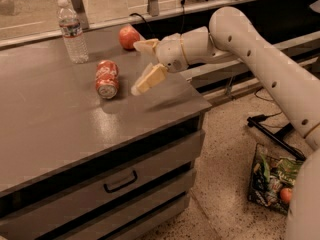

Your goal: Move coke can near apple

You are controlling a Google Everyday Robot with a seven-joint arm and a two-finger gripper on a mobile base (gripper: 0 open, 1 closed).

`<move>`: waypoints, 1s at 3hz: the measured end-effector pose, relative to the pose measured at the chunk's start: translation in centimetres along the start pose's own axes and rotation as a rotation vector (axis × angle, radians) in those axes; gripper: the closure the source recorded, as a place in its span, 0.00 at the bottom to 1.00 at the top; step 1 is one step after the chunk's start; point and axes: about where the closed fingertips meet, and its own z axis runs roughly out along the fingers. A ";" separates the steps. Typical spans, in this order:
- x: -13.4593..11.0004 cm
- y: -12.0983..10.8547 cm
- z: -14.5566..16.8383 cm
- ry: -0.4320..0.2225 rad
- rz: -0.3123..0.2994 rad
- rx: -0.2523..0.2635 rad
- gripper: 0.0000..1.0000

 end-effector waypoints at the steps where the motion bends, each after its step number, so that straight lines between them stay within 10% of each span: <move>1: 0.1 -1.6 0.6 -0.020 -0.042 -0.045 0.00; 3: -0.5 -1.7 3.1 -0.090 -0.052 -0.104 0.00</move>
Offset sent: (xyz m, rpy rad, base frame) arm 0.0358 0.0147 -0.0007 0.0239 -0.0377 0.1524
